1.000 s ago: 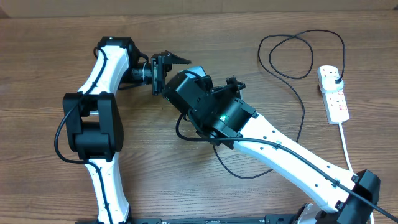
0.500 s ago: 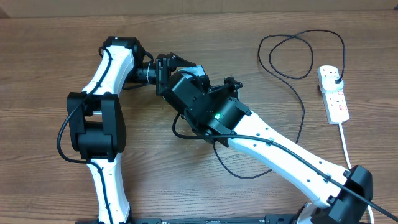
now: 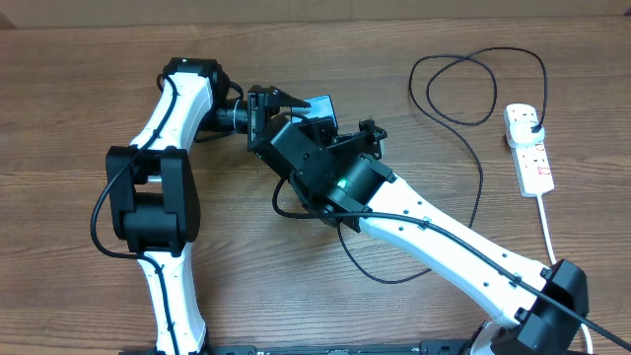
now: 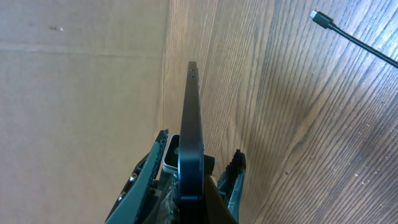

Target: Plug charger to phone and switch on socket

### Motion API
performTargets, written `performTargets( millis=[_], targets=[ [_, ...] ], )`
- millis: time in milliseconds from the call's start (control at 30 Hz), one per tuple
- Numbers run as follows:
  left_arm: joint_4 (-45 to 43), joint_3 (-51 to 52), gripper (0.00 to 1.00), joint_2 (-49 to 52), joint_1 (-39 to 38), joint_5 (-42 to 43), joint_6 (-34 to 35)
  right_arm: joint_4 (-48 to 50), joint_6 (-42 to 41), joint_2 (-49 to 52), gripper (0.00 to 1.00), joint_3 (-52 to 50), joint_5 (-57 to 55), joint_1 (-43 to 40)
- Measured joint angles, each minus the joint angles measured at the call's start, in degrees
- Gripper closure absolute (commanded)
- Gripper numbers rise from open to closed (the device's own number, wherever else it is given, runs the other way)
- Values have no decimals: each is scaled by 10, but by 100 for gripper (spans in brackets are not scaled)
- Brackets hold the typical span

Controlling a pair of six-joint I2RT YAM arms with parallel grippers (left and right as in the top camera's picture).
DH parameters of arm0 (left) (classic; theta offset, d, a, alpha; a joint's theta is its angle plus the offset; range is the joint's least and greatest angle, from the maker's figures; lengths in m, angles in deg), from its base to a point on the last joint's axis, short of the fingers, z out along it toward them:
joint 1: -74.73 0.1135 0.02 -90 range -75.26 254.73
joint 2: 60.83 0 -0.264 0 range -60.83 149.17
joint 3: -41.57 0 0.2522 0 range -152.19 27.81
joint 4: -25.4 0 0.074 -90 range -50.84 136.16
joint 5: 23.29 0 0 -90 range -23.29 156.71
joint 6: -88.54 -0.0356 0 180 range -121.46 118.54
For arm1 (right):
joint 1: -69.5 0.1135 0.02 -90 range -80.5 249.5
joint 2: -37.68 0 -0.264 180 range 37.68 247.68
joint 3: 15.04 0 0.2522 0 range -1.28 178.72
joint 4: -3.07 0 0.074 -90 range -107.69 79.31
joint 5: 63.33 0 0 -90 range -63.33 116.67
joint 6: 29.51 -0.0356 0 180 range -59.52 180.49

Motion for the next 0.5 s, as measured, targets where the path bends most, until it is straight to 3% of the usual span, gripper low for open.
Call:
performTargets(
  millis=[267,500],
  targets=[
    [0,0,41,0,0,0,4,9,0,5,96,0,1,0],
    [0,0,51,0,0,0,5,10,0,14,96,0,1,0]
  ],
)
